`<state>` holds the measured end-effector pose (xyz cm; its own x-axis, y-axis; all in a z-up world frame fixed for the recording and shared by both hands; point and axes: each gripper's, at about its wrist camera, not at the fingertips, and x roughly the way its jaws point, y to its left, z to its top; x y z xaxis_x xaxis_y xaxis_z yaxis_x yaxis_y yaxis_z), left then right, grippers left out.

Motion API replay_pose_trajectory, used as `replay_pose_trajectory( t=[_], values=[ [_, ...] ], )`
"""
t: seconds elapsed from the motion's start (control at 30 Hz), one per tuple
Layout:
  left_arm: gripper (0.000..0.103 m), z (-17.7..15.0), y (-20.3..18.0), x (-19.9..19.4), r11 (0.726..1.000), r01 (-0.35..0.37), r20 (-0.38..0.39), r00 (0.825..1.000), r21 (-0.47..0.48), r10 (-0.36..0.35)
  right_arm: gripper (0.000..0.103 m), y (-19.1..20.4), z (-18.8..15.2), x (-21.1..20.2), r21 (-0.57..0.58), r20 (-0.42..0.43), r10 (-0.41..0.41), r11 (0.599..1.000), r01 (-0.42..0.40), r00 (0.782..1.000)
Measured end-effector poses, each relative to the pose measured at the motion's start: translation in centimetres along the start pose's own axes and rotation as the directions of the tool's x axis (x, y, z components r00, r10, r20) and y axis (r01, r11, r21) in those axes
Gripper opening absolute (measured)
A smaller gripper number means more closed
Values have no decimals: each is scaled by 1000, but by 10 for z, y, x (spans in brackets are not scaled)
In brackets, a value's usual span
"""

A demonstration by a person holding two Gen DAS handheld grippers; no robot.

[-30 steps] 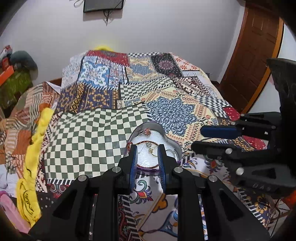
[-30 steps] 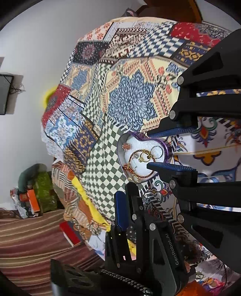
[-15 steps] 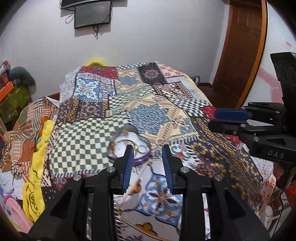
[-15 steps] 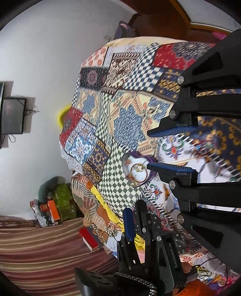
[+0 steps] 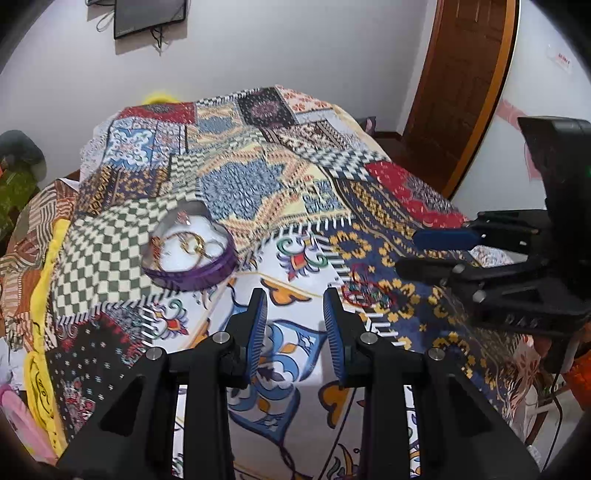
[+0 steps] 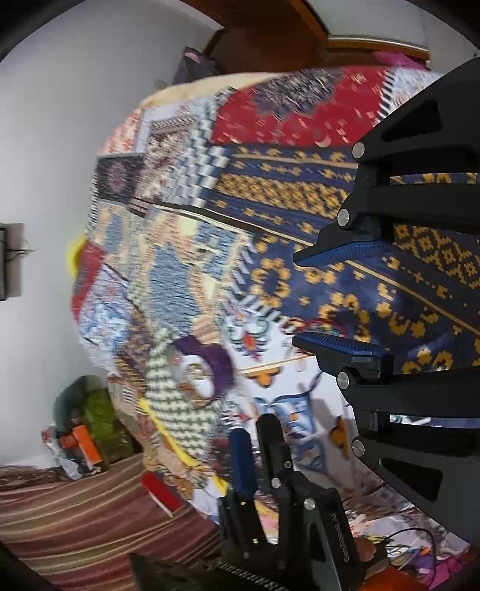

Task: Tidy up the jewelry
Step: 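Move both tools back over the red beaded bracelet on the quilt, then grasp the red beaded bracelet with the right tool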

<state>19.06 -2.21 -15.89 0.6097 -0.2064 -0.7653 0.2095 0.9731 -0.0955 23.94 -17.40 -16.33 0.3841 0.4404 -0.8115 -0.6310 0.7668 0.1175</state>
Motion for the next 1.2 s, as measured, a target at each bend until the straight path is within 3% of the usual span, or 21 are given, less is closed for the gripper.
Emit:
replay_pose_trajectory(
  t=[0.27,0.3,0.4,0.63,0.97,1.2],
  values=[
    [31,-12,5,14,1000,-8,-43,999,-12,7,33,14,-13,17,-65,-30,8,998,-10,1000],
    [31,-13,6,15,1000,-8,-45,999,-17,7,30,16,-15,17,-77,-27,2,997,-4,1000],
    [31,-13,10,17,1000,-10,-49,999,-27,8,9,18,-16,17,-94,-30,32,995,-35,999],
    [31,-12,7,18,999,6,-50,999,-32,-8,8,20,-10,10,-79,-14,65,995,-65,998],
    [31,-9,-15,18,999,42,-53,998,23,-40,8,-2,8,-42,-15,137,20,1000,-18,990],
    [31,-1,-29,38,997,71,-87,994,37,-68,8,-14,7,-48,14,159,-14,1000,11,987]
  ],
)
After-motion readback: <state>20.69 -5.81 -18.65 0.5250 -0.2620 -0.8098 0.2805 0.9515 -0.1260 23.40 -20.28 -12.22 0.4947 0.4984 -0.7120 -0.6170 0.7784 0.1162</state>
